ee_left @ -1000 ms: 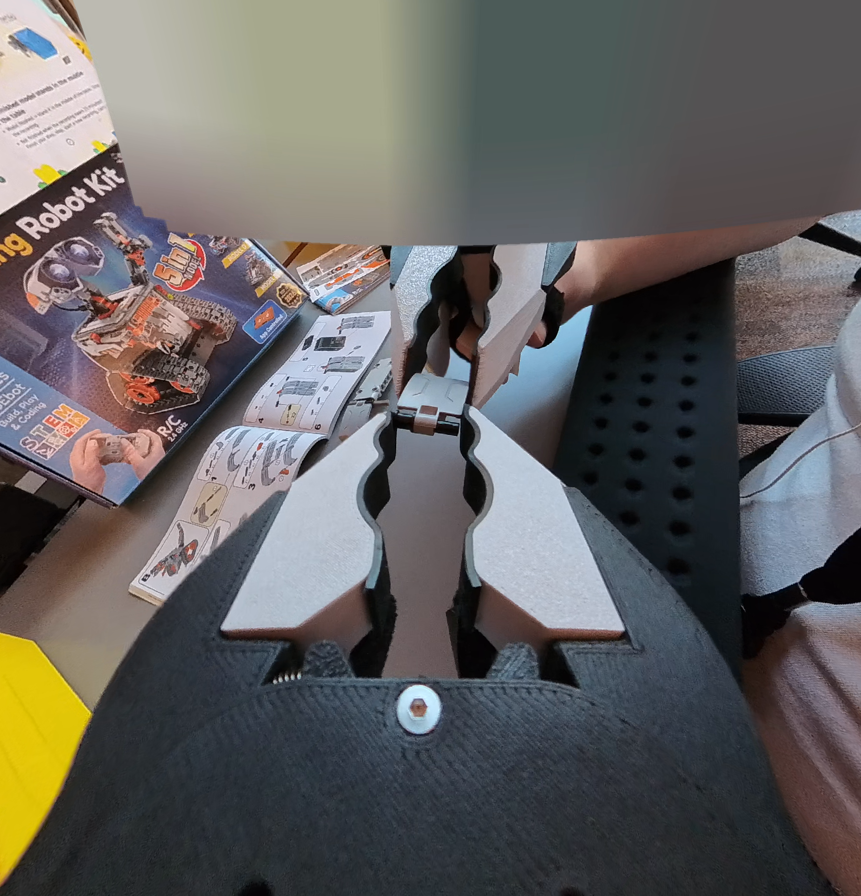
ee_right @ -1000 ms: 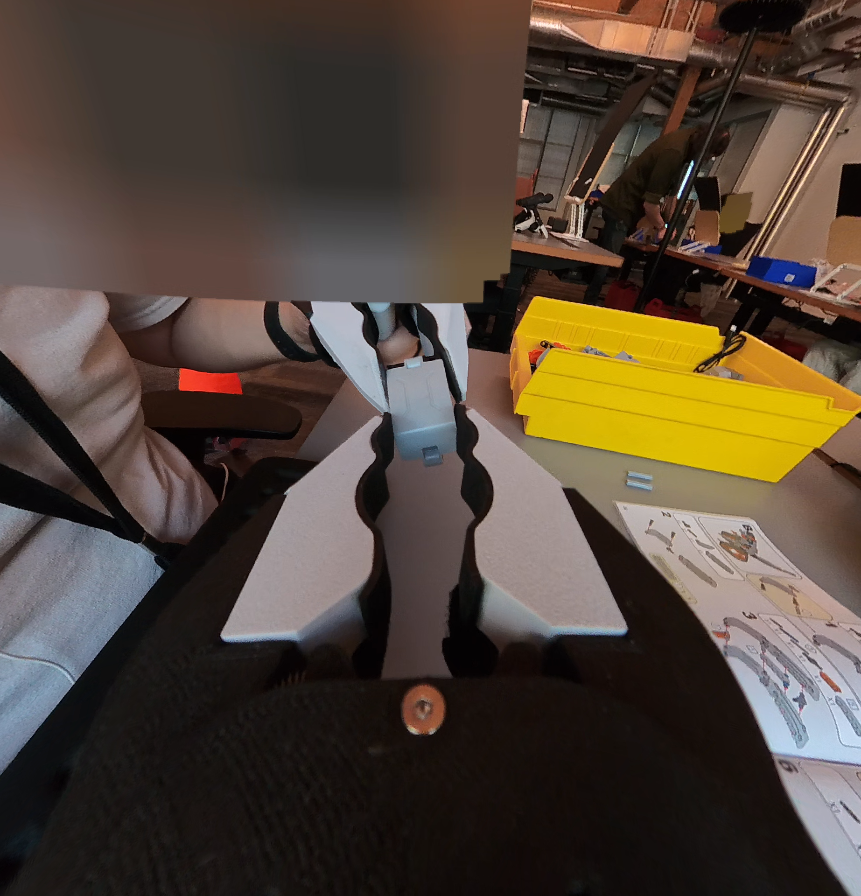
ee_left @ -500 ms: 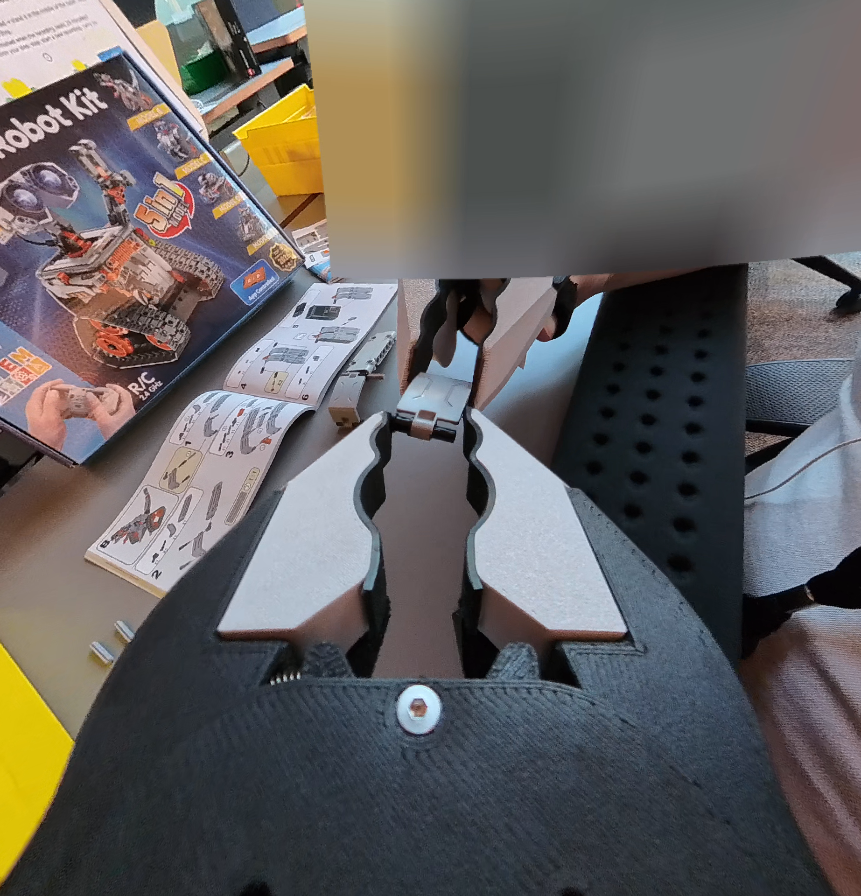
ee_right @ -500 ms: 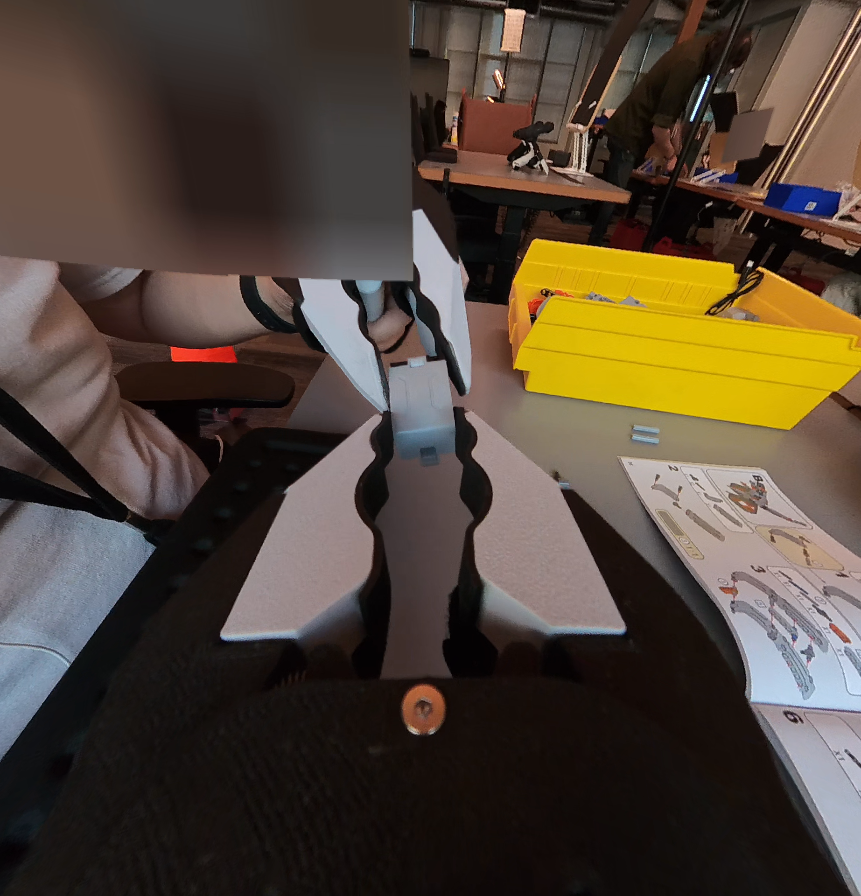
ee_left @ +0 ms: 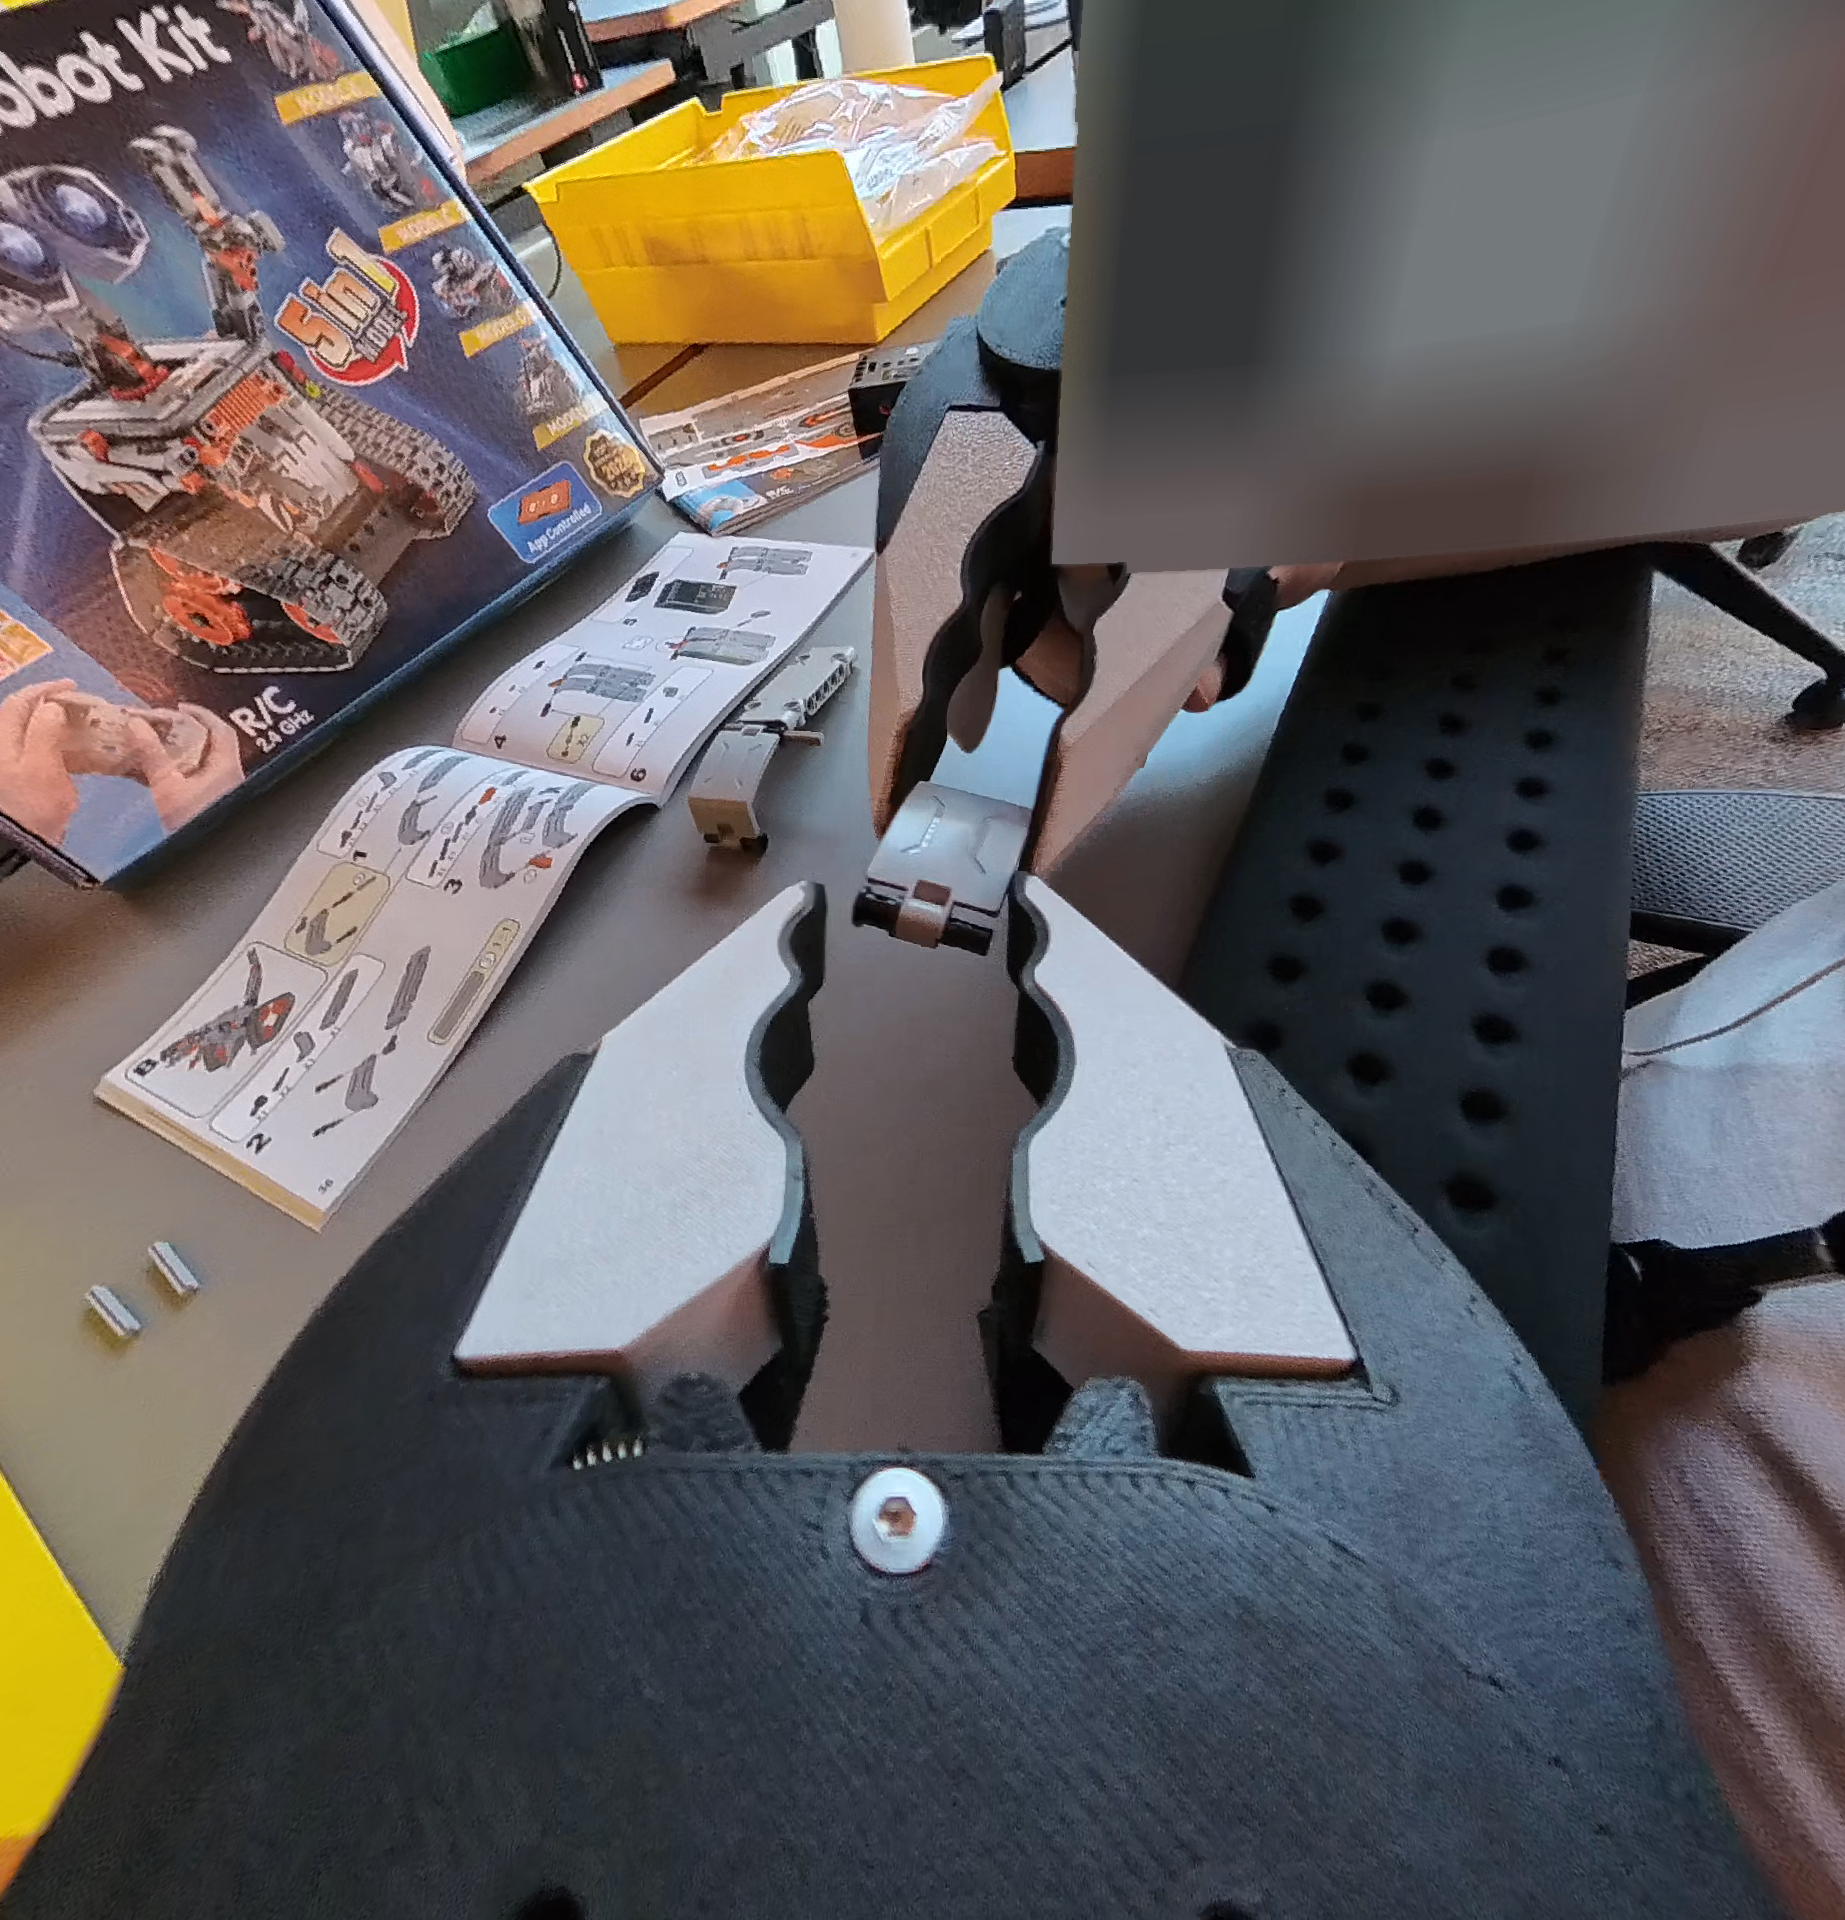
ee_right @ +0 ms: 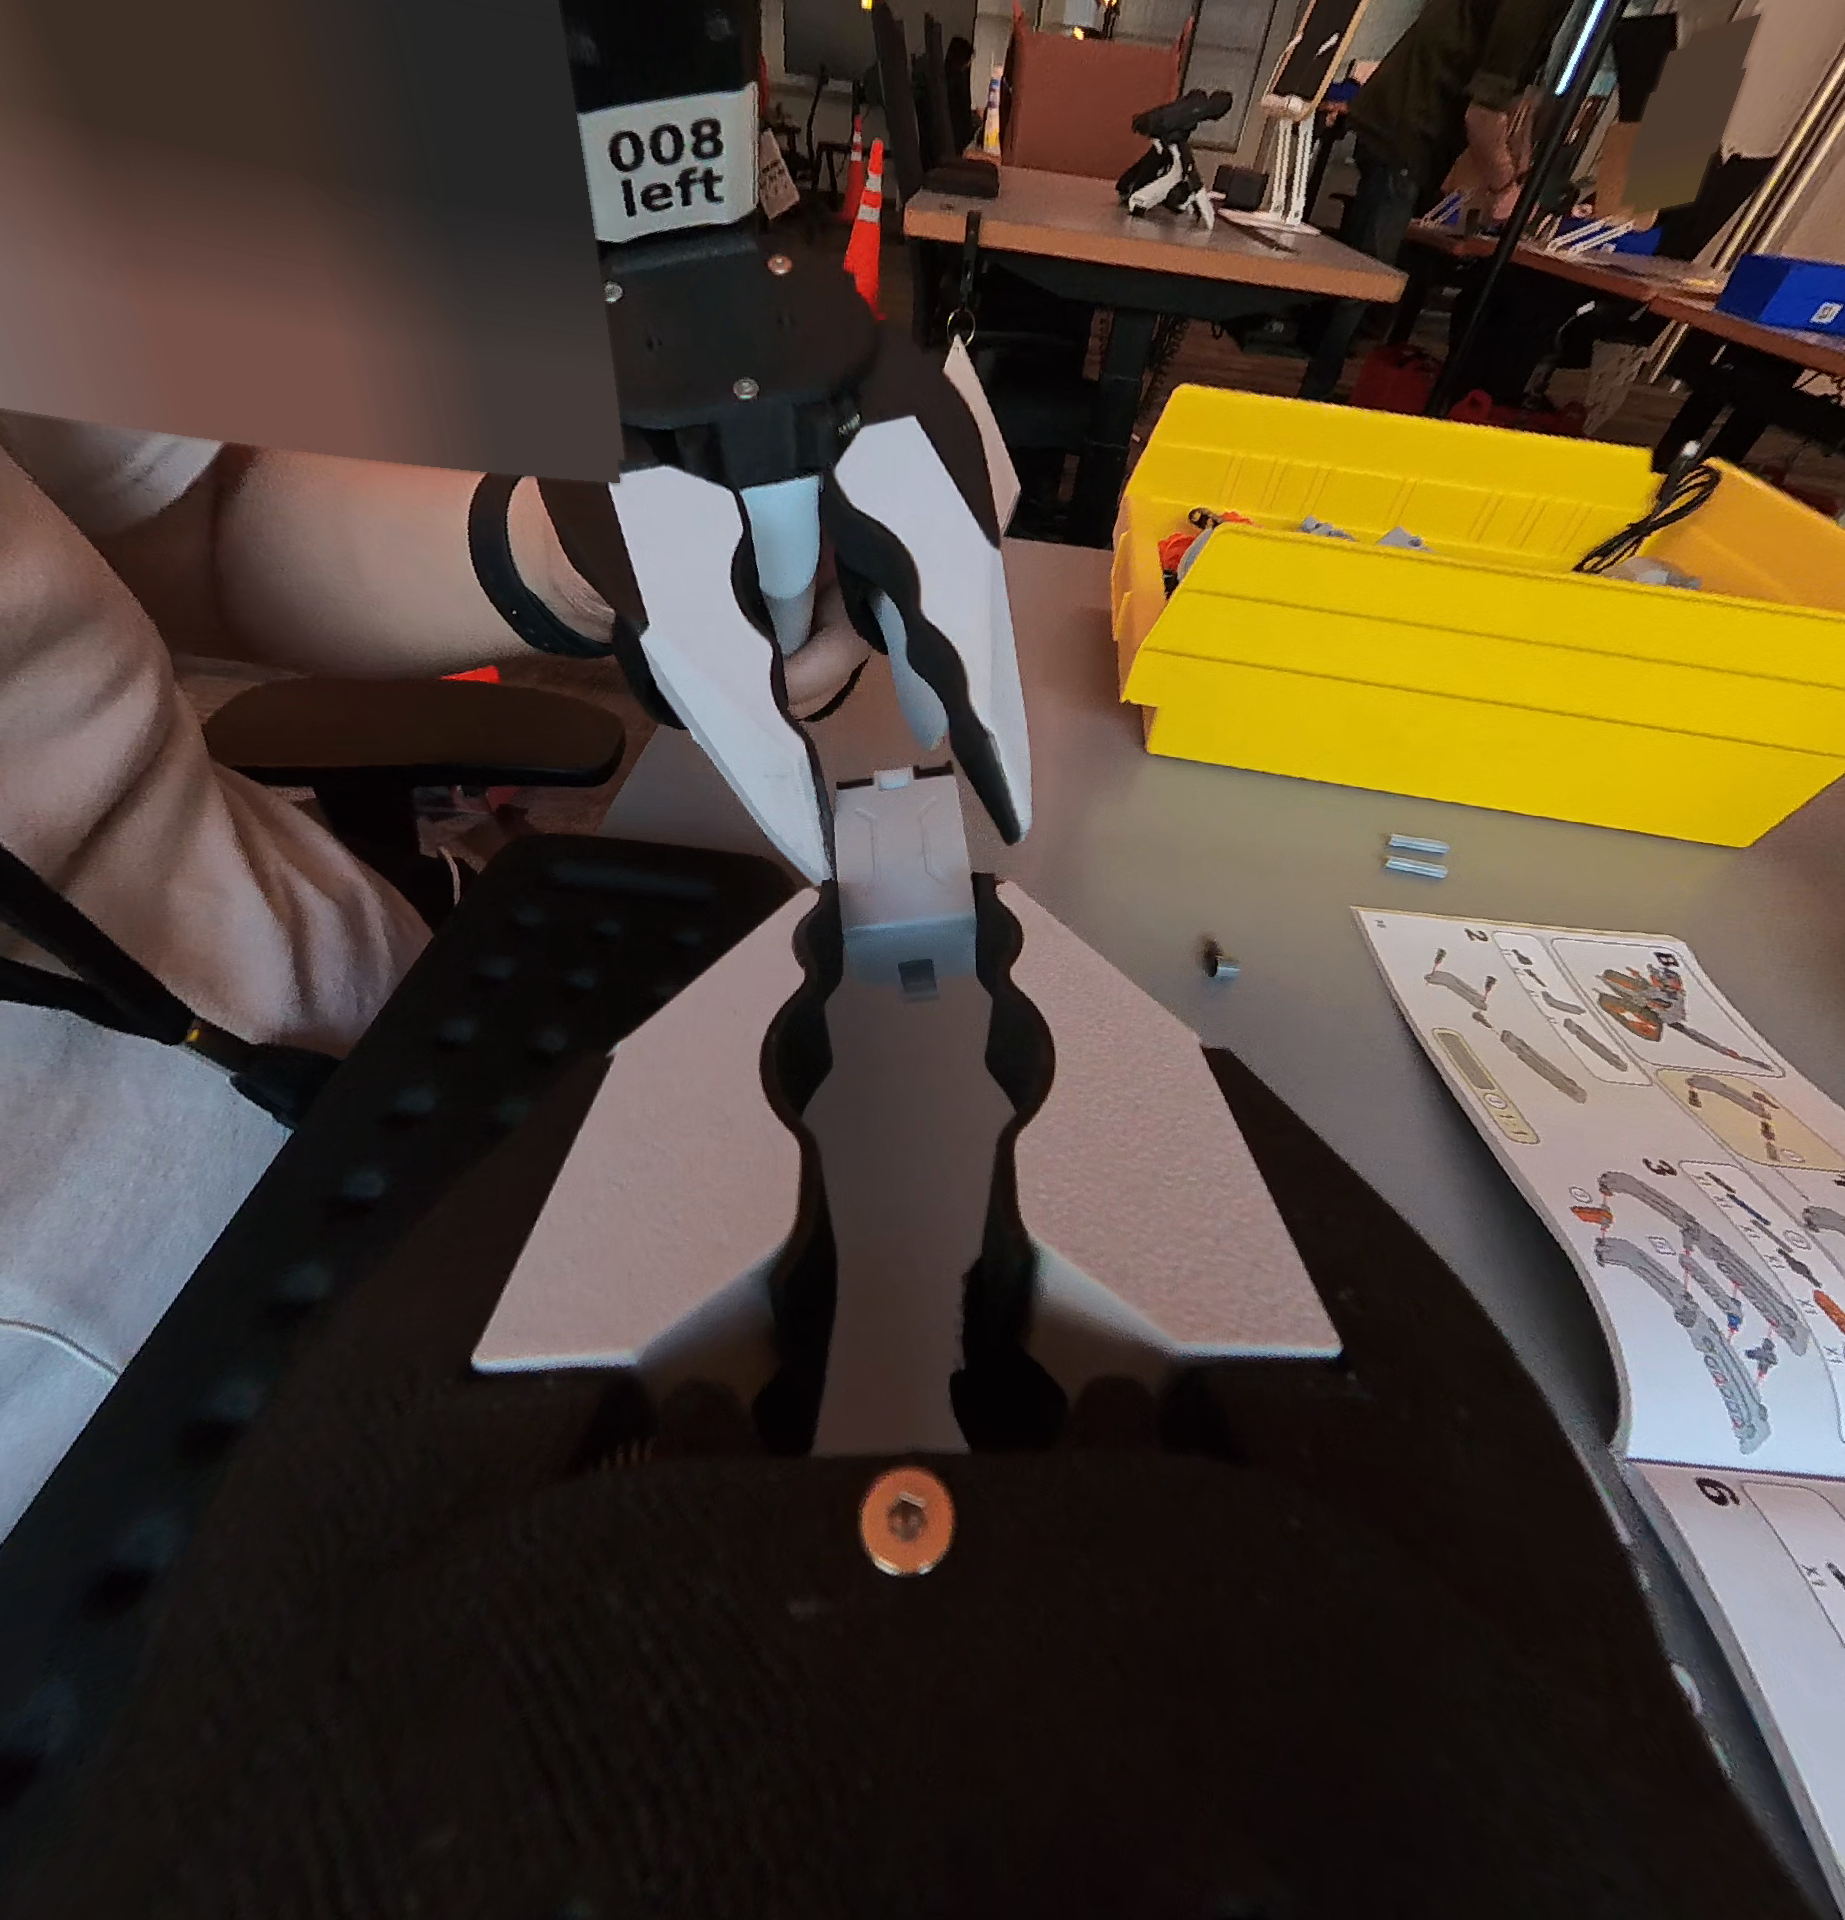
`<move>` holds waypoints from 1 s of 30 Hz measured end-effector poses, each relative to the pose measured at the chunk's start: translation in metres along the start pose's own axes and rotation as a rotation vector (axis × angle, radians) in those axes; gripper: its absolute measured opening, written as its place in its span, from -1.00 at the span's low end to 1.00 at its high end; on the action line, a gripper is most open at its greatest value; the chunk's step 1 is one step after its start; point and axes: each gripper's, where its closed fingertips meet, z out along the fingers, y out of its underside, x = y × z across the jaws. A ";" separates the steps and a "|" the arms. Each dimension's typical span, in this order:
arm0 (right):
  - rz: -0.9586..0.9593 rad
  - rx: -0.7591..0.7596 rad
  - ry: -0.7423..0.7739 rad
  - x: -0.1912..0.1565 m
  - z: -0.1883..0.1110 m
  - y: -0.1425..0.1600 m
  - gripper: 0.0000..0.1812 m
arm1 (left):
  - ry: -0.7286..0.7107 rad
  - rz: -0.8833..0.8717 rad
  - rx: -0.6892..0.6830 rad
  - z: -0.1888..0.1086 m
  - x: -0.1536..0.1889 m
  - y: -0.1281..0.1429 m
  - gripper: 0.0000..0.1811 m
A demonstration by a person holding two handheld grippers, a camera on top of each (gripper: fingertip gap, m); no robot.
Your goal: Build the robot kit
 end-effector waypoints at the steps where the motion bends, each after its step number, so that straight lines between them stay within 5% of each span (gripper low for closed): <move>1: 0.003 -0.005 -0.005 0.000 0.001 0.001 -0.72 | 0.015 -0.007 0.002 0.000 0.002 0.002 -0.67; 17: 0.053 -0.114 -0.082 0.017 0.031 0.032 -0.73 | -0.029 -0.148 -0.025 -0.001 -0.020 0.047 -0.66; 20: 0.063 -0.181 -0.164 0.016 0.038 0.043 -0.73 | -0.072 -0.190 -0.016 -0.013 -0.031 0.053 -0.48; 30: -0.045 -0.397 -0.263 0.021 0.074 0.070 -0.72 | -0.122 -0.295 0.049 -0.071 -0.062 0.065 -0.51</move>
